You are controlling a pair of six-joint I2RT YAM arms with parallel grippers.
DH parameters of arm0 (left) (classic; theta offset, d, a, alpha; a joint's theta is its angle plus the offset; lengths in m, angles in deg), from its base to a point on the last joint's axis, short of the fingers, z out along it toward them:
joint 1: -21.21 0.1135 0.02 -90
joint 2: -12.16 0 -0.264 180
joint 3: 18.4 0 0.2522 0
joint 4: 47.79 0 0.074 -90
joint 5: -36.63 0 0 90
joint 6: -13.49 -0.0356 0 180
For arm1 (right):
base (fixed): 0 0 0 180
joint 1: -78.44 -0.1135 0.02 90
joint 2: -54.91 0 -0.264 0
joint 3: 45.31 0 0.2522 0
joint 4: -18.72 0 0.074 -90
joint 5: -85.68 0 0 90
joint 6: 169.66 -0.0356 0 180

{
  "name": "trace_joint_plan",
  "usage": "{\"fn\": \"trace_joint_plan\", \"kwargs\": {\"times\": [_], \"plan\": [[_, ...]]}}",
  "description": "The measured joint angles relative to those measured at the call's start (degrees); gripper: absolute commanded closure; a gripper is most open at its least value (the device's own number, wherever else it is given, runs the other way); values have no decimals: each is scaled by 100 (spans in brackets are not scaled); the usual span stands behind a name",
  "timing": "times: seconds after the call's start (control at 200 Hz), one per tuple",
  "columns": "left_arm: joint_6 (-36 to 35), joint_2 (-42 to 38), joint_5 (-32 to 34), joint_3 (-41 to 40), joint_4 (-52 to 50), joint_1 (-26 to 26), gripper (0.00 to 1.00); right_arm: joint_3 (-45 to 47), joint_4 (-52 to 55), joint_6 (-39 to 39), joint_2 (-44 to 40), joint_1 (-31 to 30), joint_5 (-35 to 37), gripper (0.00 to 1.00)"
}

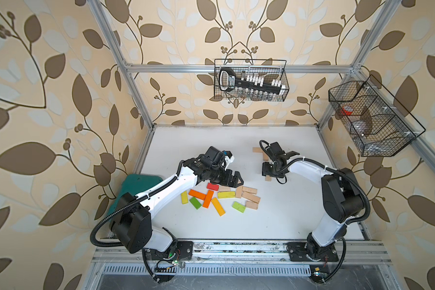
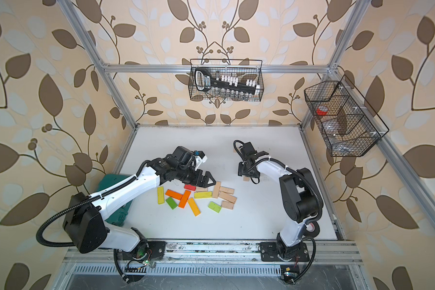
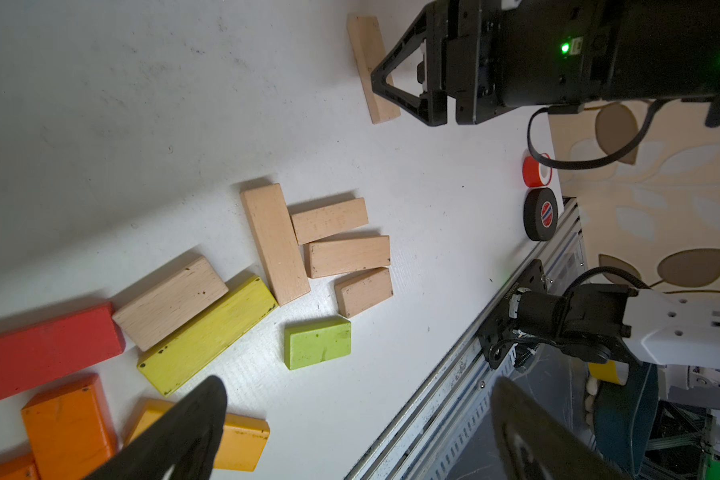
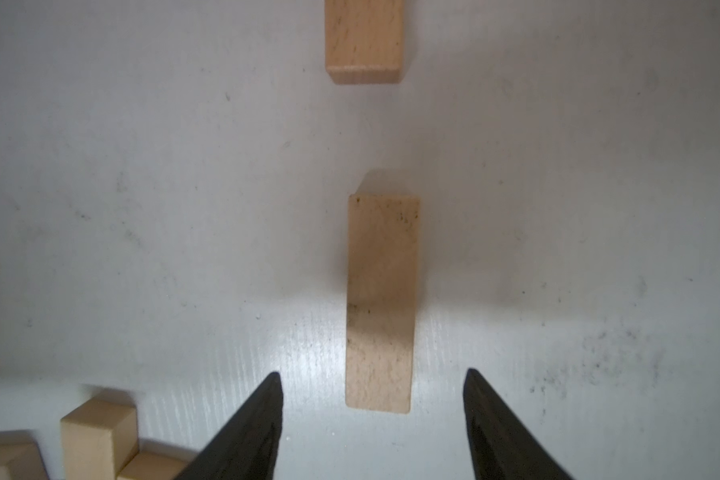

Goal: Assemble a giraffe with building blocks
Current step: Assemble the building block at the center of the board.

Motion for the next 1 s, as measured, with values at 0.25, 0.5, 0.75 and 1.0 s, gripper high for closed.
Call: {"fn": "trace_joint_plan", "kwargs": {"times": [0.25, 0.5, 0.75, 1.0], "plan": [[0, 0, -33, 0, 0, 0, 1, 37, -162, -50, 245, 2, -7, 42], [2, 0, -120, 0, 15, 0, 1, 85, -205, -52, 476, 2, 42, 56], [4, 0, -149, 0, 26, 0, 1, 85, -280, 83, 518, 7, 188, 81], [2, 0, -153, 0, 46, 0, 1, -144, -278, 216, 697, 83, 186, 84]]}}
